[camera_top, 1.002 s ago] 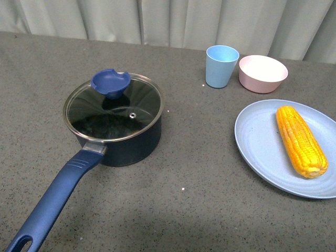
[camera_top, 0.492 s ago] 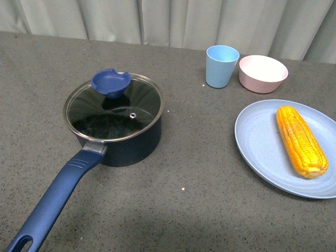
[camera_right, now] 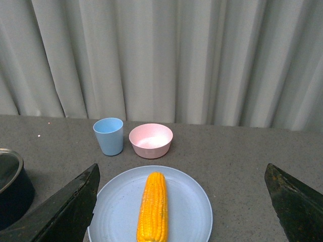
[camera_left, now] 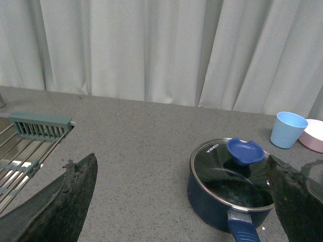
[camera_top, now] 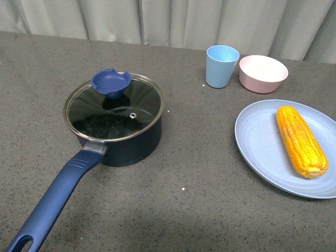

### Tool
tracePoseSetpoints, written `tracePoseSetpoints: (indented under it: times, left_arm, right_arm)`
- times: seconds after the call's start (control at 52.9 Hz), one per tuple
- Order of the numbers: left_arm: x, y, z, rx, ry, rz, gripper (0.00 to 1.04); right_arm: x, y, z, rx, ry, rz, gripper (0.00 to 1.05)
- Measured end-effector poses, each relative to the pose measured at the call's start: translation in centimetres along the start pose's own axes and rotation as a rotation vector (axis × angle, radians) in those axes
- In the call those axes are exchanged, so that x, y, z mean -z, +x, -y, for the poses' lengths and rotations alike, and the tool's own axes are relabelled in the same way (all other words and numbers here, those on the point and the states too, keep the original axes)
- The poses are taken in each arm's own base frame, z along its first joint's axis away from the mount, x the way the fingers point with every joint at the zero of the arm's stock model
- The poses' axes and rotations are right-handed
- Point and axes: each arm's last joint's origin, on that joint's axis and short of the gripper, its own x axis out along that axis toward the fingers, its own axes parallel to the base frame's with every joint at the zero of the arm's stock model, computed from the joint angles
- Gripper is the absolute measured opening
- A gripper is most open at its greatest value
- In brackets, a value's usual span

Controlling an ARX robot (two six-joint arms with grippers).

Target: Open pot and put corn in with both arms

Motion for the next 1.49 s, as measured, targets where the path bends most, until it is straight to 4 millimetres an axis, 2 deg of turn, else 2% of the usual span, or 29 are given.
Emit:
tracePoseSetpoints:
  times: [0.511, 0.643, 0.7, 0.889, 1.116, 1.494]
  left_arm:
    - [0.0, 0.0, 0.0, 0.000, 0.000, 0.000, 0.98]
    - [0.7, 0.8, 0.2, 0.174, 0.018, -0.120, 0.98]
    - [0.9, 1.5, 0.4, 0.198, 0.017, -0.149, 0.98]
    - [0.6, 6.5, 2.7, 0.230, -0.042, -0.141, 0.98]
    - [2.5, 12.8, 5.0, 0.213, -0.048, -0.182, 0.98]
    - [5.7, 19.5, 7.6, 0.204, 0.015, -0.266, 0.98]
  right_arm:
    - [0.0, 0.0, 0.0, 0.000, 0.000, 0.000, 0.96]
    - [0.0, 0.0, 0.0, -0.002, 0.000, 0.000, 0.96]
    - [0.0, 0.0, 0.0, 0.000, 0.000, 0.000, 0.96]
    - [0.0, 0.0, 0.0, 0.000, 0.000, 0.000, 0.96]
    - [0.0, 0.0, 0.0, 0.000, 0.000, 0.000, 0.96]
    - [0.0, 0.0, 0.0, 0.000, 0.000, 0.000, 0.96]
